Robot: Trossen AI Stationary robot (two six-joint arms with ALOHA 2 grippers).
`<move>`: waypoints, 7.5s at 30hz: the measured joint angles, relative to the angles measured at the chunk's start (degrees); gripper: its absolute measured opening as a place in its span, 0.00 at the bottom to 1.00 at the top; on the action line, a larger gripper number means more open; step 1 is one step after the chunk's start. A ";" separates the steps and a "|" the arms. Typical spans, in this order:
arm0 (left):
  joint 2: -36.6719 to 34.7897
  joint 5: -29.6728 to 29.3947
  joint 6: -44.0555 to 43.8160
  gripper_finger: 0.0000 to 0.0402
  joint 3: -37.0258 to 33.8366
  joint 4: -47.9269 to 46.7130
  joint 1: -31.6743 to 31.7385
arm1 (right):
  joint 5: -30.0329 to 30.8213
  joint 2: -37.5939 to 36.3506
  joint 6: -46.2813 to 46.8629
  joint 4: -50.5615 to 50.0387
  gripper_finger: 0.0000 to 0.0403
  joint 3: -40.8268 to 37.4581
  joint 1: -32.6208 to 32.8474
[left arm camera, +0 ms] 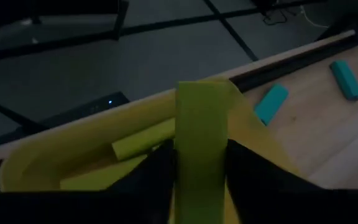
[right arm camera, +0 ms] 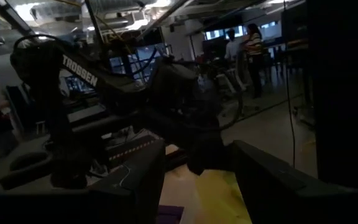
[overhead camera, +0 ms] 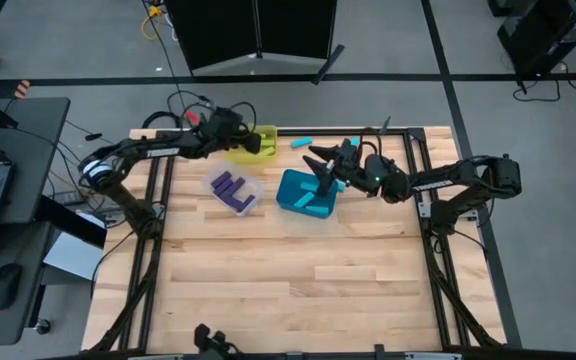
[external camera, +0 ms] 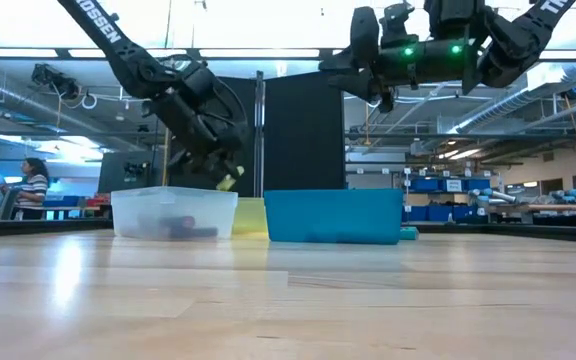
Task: Sort blocks
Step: Put the green block into the yellow bin, then put the blue block into the blue bin
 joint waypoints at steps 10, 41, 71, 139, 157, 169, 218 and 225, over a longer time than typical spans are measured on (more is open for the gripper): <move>-4.68 1.17 3.24 0.96 0.02 -0.65 -0.46 | -1.60 -0.18 4.61 -7.57 0.49 0.30 -3.09; -16.31 -3.92 16.54 0.89 0.11 -10.76 -5.05 | -6.04 15.21 29.31 -73.38 0.74 21.62 -31.19; -19.91 -4.09 16.46 0.89 -9.35 -3.93 -4.90 | 1.58 22.97 30.89 -76.21 0.29 21.82 -31.75; -19.85 2.51 1.48 0.89 -9.29 7.29 -12.41 | -2.66 -24.24 -1.88 -61.11 0.63 4.21 -13.13; -1.44 4.83 6.62 0.81 11.04 1.91 -12.87 | -9.11 -23.30 -5.76 -58.72 0.60 0.04 -16.55; 23.99 1.02 19.07 0.81 49.08 -33.64 -10.89 | -9.43 -23.30 -10.86 -57.79 0.59 0.03 -17.82; 53.96 2.78 44.64 0.70 83.60 -59.64 -8.82 | -13.91 -23.32 -4.57 -52.52 0.57 0.04 -17.51; 54.90 7.25 47.56 0.70 83.49 -61.34 -8.31 | -13.91 -23.32 -3.17 -52.52 0.57 0.04 -17.16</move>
